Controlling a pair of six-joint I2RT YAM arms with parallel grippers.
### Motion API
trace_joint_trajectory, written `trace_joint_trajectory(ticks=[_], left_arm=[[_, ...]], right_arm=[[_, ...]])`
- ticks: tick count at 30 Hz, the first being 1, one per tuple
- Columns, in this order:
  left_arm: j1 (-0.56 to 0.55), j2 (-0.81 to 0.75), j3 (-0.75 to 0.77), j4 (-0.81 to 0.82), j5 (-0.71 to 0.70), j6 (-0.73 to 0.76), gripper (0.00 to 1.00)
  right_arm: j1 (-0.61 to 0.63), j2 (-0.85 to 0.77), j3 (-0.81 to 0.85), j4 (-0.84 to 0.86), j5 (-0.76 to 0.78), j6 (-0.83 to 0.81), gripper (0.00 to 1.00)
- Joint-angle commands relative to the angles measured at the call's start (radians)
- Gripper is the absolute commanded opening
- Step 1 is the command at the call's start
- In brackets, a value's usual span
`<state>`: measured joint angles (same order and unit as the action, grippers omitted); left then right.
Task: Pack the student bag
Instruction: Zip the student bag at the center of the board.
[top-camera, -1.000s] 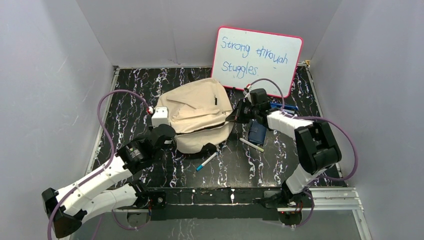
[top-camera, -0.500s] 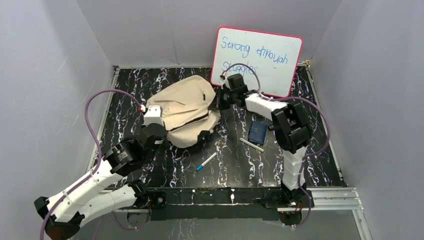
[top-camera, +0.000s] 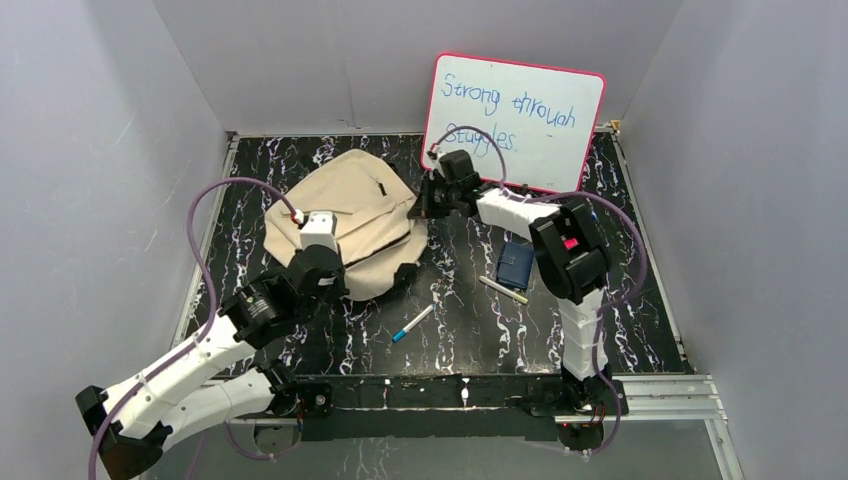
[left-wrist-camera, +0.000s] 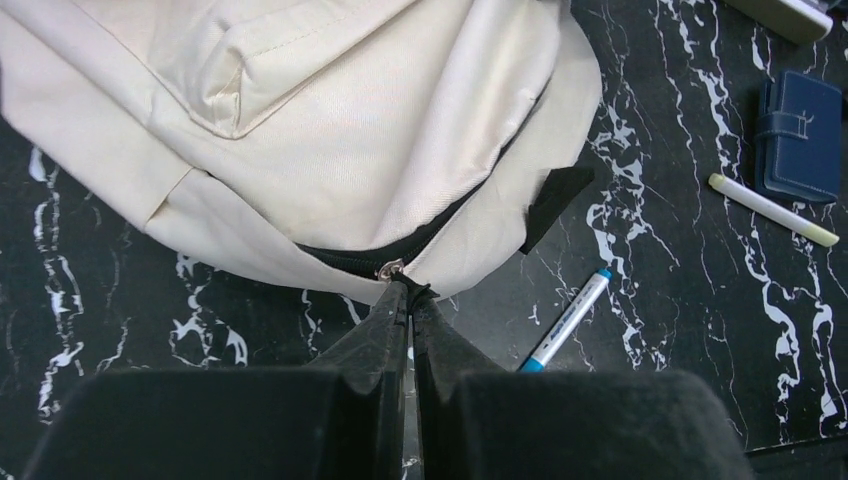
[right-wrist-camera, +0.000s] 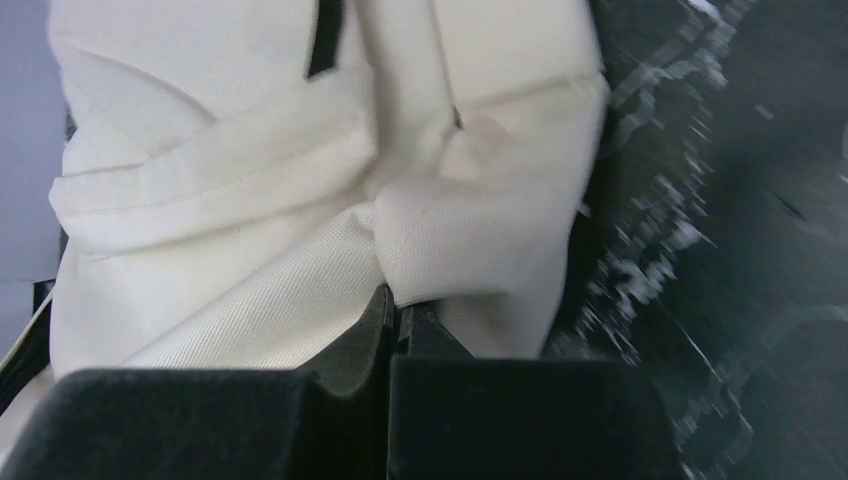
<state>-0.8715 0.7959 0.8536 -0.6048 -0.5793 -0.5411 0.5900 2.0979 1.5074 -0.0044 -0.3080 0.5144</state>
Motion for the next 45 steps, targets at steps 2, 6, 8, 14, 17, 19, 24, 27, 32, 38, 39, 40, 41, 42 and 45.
trace_joint_trajectory(ticks=[2,6,8,14,17,19,24,27,32,38,39,40,41,42,45], left_arm=[[0.003,0.052,-0.051,0.178,0.093,0.022,0.00],[0.003,0.136,-0.085,0.295,0.132,0.050,0.00],[0.005,0.184,-0.092,0.348,0.131,0.069,0.00],[0.013,0.297,-0.069,0.415,0.112,0.091,0.00],[0.025,0.301,-0.064,0.402,0.083,0.083,0.00],[0.038,0.288,-0.064,0.369,0.053,0.067,0.00],[0.070,0.216,-0.100,0.320,0.032,0.035,0.00],[0.075,0.177,-0.116,0.294,0.020,0.015,0.00],[0.076,0.141,-0.131,0.278,0.015,-0.016,0.00],[0.075,0.142,-0.133,0.270,0.017,-0.031,0.00],[0.076,0.139,-0.133,0.268,0.013,-0.032,0.00],[0.076,0.135,-0.133,0.266,0.011,-0.033,0.00],[0.077,0.129,-0.134,0.266,0.010,-0.034,0.00],[0.077,0.124,-0.135,0.265,0.008,-0.035,0.00],[0.077,0.113,-0.139,0.263,0.011,-0.035,0.00]], right_arm=[[-0.149,-0.196,-0.172,0.069,0.165,0.030,0.08],[-0.240,-0.265,-0.279,0.067,0.063,0.050,0.36],[-0.244,-0.306,-0.320,0.047,0.024,0.027,0.46],[-0.236,-0.507,-0.539,0.108,-0.051,0.064,0.55],[-0.191,-0.648,-0.646,0.183,-0.036,0.026,0.56],[-0.116,-0.751,-0.696,0.233,0.013,-0.080,0.56],[0.035,-0.947,-0.880,0.530,0.096,-0.393,0.52],[0.069,-0.961,-0.909,0.647,-0.068,-0.554,0.46],[0.175,-0.897,-0.888,0.648,-0.231,-0.907,0.48],[0.207,-0.758,-0.795,0.599,-0.445,-1.159,0.55],[0.213,-0.736,-0.765,0.563,-0.467,-1.192,0.56],[0.222,-0.709,-0.736,0.531,-0.484,-1.221,0.56],[0.229,-0.685,-0.710,0.506,-0.487,-1.242,0.57],[0.237,-0.659,-0.686,0.486,-0.482,-1.263,0.57],[0.262,-0.594,-0.648,0.474,-0.438,-1.309,0.60]])
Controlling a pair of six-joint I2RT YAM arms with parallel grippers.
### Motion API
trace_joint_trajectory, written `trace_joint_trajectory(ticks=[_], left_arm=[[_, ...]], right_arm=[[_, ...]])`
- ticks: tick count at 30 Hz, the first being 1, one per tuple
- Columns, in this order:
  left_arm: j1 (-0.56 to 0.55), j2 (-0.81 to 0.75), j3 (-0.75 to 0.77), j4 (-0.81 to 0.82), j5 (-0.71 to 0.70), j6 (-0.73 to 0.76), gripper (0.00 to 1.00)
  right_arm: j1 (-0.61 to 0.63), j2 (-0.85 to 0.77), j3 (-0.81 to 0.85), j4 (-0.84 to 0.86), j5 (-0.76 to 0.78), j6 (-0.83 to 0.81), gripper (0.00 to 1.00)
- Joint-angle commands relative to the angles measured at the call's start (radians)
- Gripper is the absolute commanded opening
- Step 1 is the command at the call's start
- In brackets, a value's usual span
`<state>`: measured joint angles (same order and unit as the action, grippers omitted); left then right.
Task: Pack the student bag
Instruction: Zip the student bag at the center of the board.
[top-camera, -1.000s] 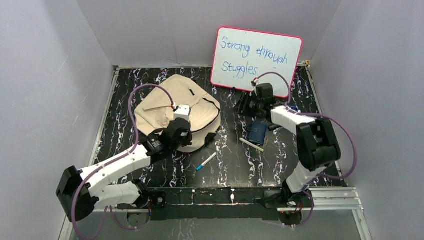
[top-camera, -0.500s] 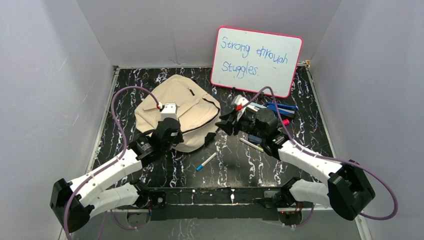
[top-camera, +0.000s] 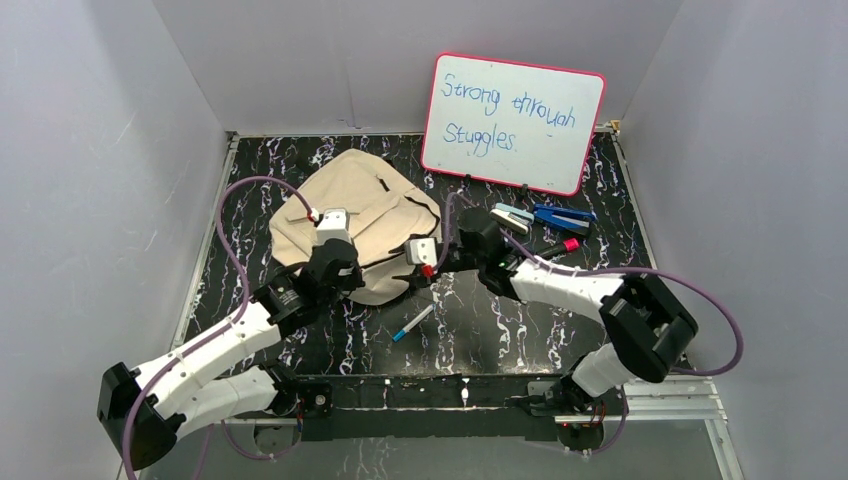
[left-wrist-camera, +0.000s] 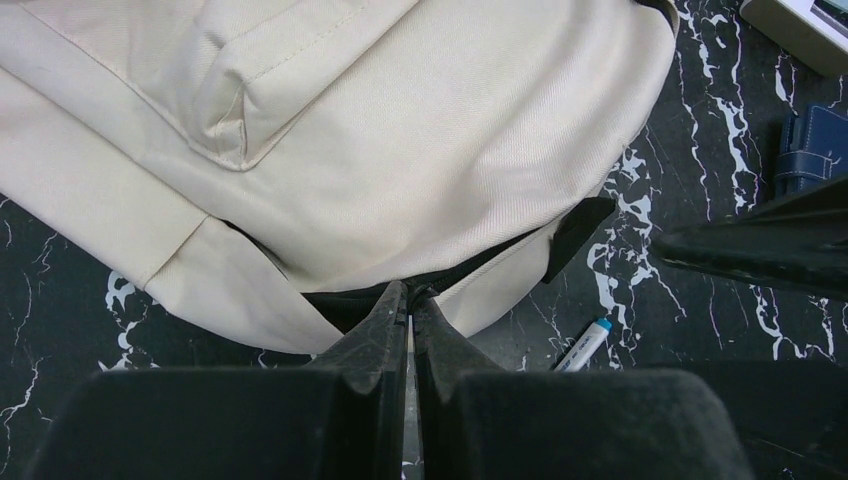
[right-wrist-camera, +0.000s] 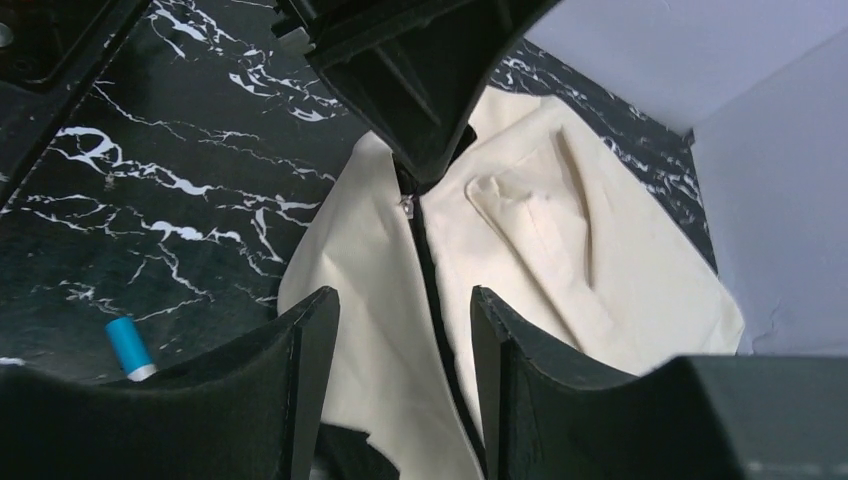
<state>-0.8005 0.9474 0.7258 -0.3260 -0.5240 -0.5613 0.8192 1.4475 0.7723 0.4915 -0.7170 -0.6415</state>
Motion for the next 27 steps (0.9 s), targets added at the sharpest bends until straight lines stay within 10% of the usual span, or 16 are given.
trace_joint_trajectory(ticks=[1,7,17,27], left_arm=[[0.005,-0.041,-0.012,-0.018,-0.042,-0.015,0.00],[0.005,-0.060,-0.021,-0.019,-0.027,-0.020,0.00],[0.006,-0.068,-0.028,-0.016,-0.020,-0.028,0.00],[0.030,-0.002,-0.040,0.022,-0.025,-0.013,0.00]], right_arm=[[0.036,0.076,0.099,-0.021,-0.016,-0.159,0.61],[0.050,0.177,0.158,-0.010,0.021,-0.174,0.70],[0.053,0.260,0.208,-0.014,0.101,-0.159,0.45],[0.054,0.135,0.066,-0.014,0.101,-0.159,0.45]])
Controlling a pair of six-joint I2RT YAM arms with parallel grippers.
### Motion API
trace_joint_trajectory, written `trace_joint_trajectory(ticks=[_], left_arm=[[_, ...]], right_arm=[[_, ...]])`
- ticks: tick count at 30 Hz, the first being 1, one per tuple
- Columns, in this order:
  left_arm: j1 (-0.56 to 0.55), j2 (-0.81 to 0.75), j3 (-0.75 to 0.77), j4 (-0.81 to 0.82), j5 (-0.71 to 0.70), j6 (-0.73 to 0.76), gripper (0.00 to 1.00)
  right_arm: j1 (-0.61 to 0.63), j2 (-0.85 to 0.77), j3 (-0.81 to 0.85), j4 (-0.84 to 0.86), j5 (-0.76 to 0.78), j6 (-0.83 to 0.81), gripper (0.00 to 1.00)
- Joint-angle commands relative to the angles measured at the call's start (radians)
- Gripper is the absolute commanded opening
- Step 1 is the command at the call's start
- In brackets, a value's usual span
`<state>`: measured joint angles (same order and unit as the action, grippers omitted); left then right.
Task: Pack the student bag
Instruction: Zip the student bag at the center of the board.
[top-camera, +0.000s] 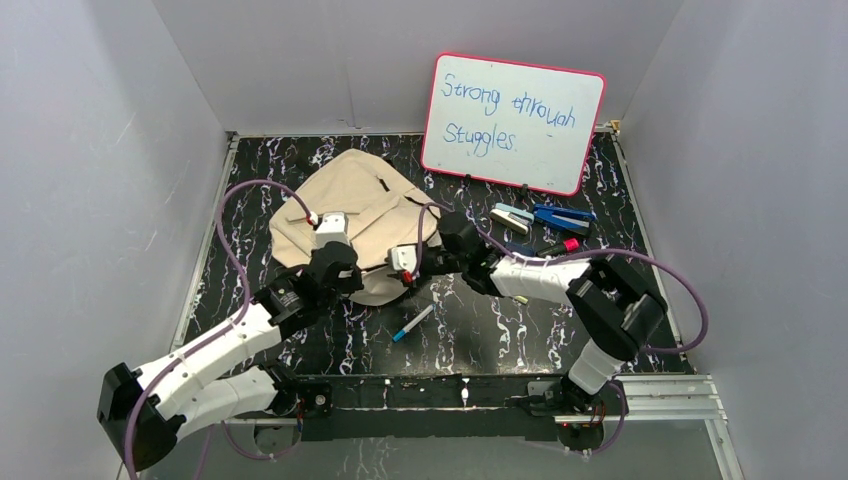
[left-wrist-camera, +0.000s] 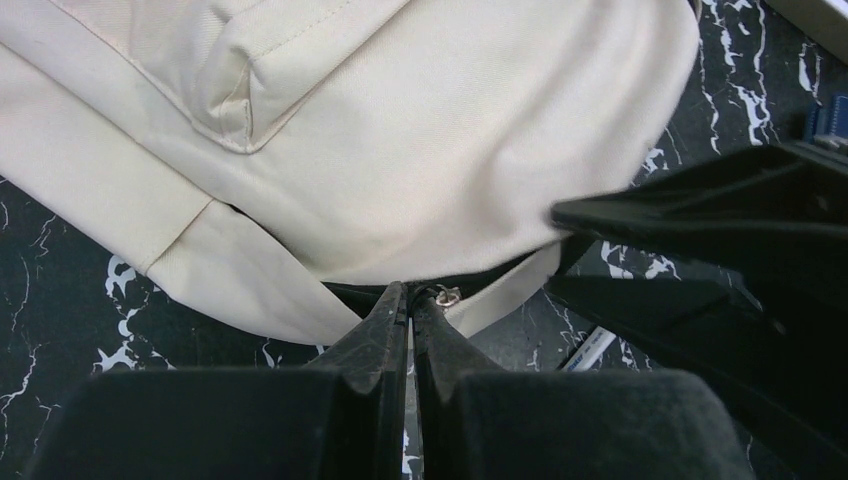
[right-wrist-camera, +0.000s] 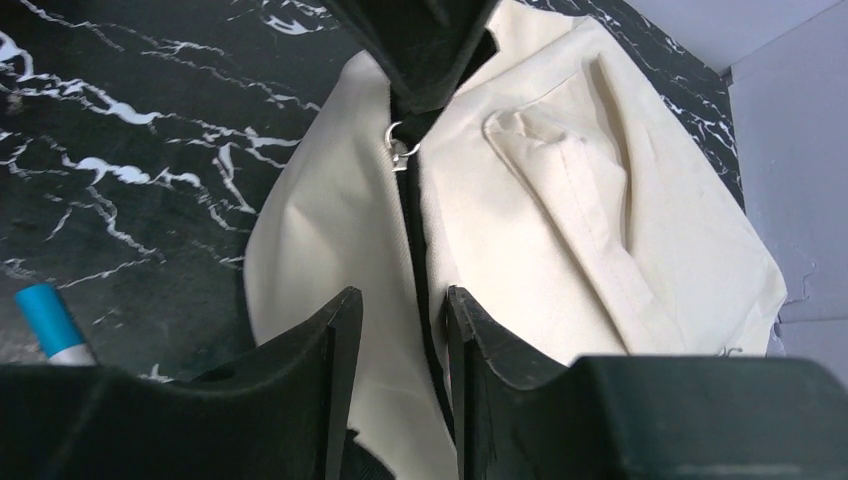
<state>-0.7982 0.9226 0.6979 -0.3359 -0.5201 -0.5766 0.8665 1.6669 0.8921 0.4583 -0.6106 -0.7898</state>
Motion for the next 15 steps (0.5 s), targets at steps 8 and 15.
trace_joint_trajectory(ticks=[8,15], left_arm=[[0.163,0.084,0.012,0.058,0.034,0.059,0.00],[0.186,0.049,0.032,0.043,0.061,0.092,0.00]], right_arm=[[0.007,-0.192,-0.174,-0.088,0.057,0.001,0.00],[0.006,-0.235,-0.186,-0.058,0.061,0.030,0.20]])
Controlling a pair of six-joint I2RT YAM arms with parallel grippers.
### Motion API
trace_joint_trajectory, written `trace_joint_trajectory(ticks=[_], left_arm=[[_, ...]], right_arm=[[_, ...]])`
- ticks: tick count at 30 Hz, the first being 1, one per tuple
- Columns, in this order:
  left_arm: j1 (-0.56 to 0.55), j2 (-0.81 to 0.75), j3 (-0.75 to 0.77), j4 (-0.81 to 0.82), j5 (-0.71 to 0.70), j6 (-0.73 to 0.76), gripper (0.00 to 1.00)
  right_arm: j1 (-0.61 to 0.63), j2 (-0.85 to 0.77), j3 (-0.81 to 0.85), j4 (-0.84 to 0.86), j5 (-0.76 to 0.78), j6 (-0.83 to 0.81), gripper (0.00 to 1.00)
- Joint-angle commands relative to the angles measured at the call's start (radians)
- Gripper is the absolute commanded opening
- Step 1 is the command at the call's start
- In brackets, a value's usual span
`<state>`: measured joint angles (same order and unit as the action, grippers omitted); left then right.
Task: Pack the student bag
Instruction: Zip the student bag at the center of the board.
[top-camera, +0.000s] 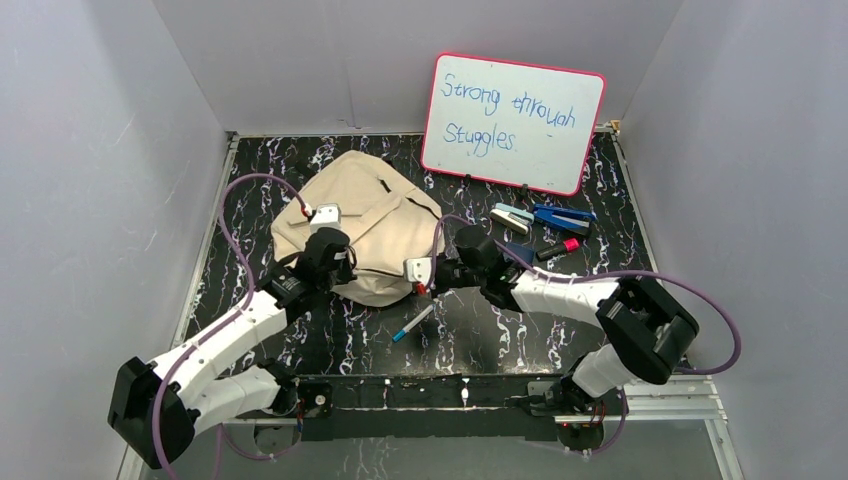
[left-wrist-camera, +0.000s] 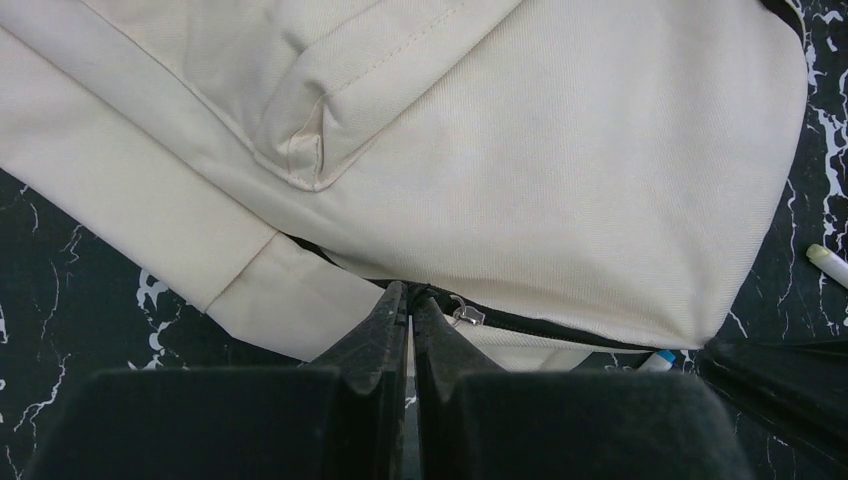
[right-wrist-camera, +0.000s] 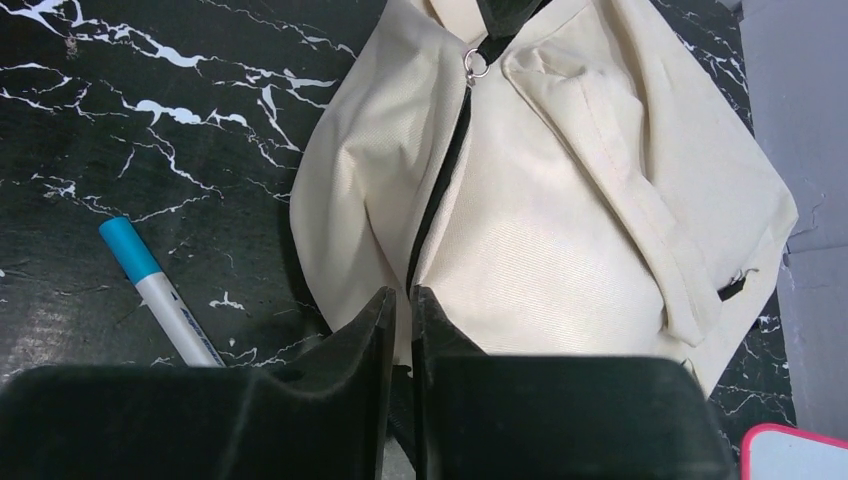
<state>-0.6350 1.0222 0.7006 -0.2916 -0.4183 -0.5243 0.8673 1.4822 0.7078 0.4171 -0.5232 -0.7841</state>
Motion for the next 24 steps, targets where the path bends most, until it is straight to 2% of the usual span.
trace_joint_trajectory(ticks=[1,4,7,15,17,24], left_arm=[[0.023,-0.059,0.024,-0.001,-0.034,0.040,0.00],[0.023,-0.075,0.014,-0.013,-0.051,0.034,0.00],[0.024,-0.093,0.012,-0.019,-0.044,0.032,0.00],[0.023,-0.106,0.004,-0.021,-0.007,0.020,0.00],[0.023,-0.109,0.001,-0.019,0.000,0.012,0.00],[0.023,-0.124,-0.008,-0.020,0.004,0.004,0.00]], right_arm=[[0.006,-0.055,0.008,-0.013,-0.039,0.024,0.20],[0.006,-0.058,0.045,-0.016,-0.048,0.025,0.23],[0.007,-0.057,0.058,0.004,-0.055,0.023,0.48],[0.028,0.033,0.157,0.049,-0.079,0.026,0.75],[0.034,0.080,0.194,0.045,-0.072,0.028,0.75],[0.042,0.239,0.294,-0.033,-0.053,0.030,0.63]])
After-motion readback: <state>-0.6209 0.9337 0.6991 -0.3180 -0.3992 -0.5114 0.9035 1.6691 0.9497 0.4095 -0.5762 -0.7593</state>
